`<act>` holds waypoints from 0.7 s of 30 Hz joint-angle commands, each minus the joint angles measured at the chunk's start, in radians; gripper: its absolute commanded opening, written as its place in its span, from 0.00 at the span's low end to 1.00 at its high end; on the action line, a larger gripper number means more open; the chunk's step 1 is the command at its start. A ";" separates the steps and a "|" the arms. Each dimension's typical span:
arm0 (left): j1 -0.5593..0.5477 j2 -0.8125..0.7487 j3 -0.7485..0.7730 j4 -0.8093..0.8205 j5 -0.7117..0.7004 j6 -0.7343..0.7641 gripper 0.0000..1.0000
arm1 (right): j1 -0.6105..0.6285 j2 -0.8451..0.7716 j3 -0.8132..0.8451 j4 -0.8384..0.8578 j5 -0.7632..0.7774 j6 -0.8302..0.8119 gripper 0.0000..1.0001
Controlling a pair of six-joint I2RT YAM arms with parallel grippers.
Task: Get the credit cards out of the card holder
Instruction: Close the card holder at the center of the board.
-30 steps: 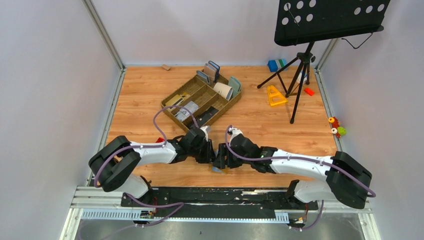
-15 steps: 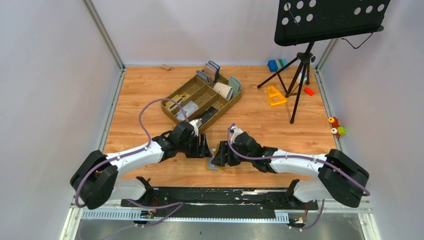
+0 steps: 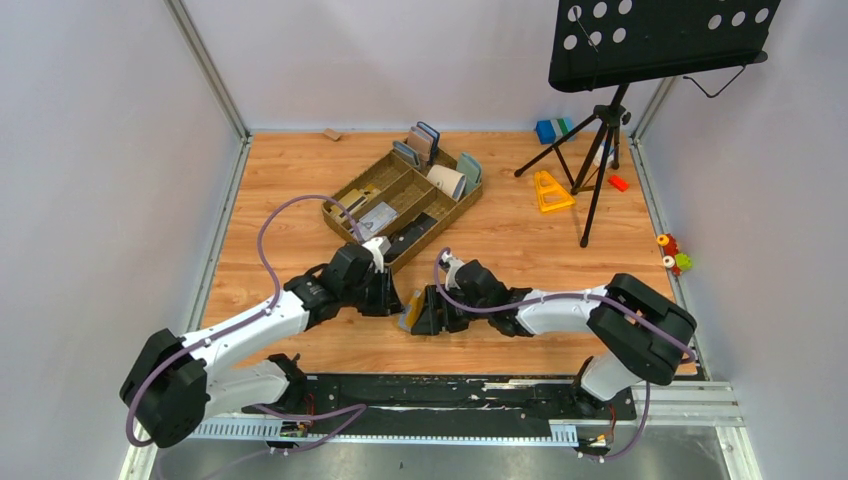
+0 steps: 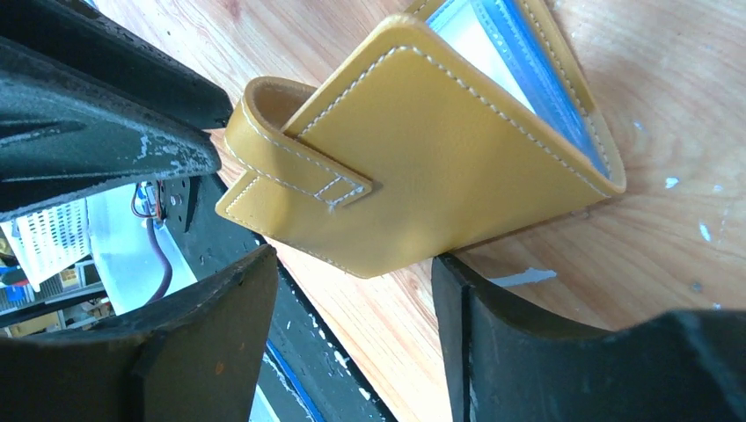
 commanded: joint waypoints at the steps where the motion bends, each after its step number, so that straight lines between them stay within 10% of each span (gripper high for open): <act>1: 0.006 -0.041 0.050 -0.097 -0.085 0.054 0.29 | -0.010 0.008 0.013 0.013 -0.017 -0.021 0.61; 15: 0.006 -0.056 0.075 -0.027 0.077 0.088 0.00 | -0.020 -0.041 0.189 -0.202 0.061 -0.156 0.01; 21: 0.006 -0.022 0.047 0.007 0.087 0.079 0.00 | -0.039 0.126 0.243 -0.169 0.053 -0.163 0.00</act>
